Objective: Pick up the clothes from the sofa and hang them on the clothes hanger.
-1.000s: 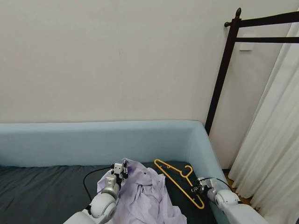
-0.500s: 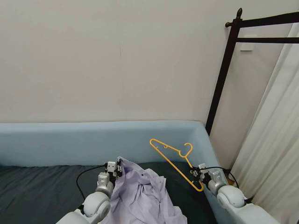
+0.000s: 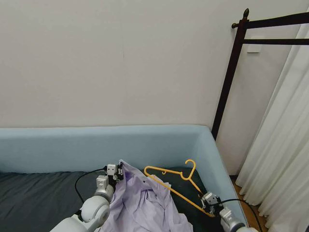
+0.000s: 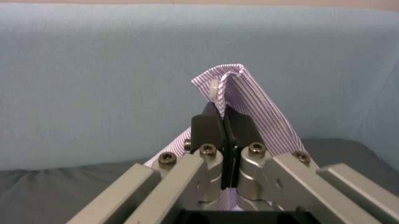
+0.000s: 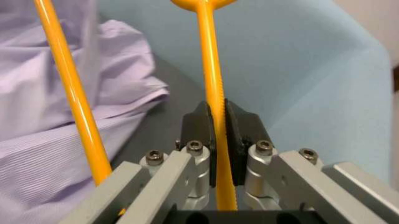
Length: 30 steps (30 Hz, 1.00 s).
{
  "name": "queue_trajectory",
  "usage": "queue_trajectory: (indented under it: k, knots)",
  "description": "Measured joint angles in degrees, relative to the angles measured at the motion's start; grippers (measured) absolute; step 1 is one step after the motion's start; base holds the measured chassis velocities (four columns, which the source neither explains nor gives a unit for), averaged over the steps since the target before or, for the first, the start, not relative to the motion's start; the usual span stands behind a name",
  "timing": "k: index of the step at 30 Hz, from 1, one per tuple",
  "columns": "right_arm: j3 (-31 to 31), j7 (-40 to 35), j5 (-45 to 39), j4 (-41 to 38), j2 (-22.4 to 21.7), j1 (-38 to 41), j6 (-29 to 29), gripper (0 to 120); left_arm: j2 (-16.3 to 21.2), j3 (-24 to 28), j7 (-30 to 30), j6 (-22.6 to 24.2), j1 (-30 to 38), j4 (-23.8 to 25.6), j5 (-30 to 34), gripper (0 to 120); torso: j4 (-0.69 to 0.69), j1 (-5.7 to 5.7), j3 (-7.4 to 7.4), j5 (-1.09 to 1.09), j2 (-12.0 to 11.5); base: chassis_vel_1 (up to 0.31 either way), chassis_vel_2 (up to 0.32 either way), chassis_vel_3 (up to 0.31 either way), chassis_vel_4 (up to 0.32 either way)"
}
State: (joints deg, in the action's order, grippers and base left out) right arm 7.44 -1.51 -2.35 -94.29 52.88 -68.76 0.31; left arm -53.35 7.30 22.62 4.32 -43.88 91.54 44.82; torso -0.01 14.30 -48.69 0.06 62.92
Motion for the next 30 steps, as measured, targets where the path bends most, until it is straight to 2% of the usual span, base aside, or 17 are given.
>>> queue_trajectory:
  k: [3,9,22,30]
  knots:
    - [-0.9,0.4,3.7,-0.4,1.3,-1.6,0.7,5,0.2,-0.1,0.0,0.7,-0.3,1.1,0.5,0,-0.01,0.00,0.00,0.00,0.0,0.000,0.000,0.000,0.000]
    - [-3.6,-1.1,6.0,-0.2,2.6,-1.3,1.5,5,0.6,-0.1,0.0,1.5,-1.3,3.1,0.9,0,0.00,0.00,0.00,0.00,0.0,0.000,0.000,0.000,0.000]
    - [-9.6,-7.1,5.5,3.4,4.7,7.3,0.6,5,0.8,-1.1,0.0,2.2,-4.6,6.5,0.1,0,0.00,0.01,-0.01,-0.01,0.0,0.000,0.000,0.000,0.000]
    - [-12.3,-9.8,10.1,7.0,7.0,10.9,0.6,5,0.3,-1.0,0.7,3.0,-5.1,9.0,0.0,0,-0.01,0.01,-0.01,0.00,0.0,0.000,0.000,0.000,0.000]
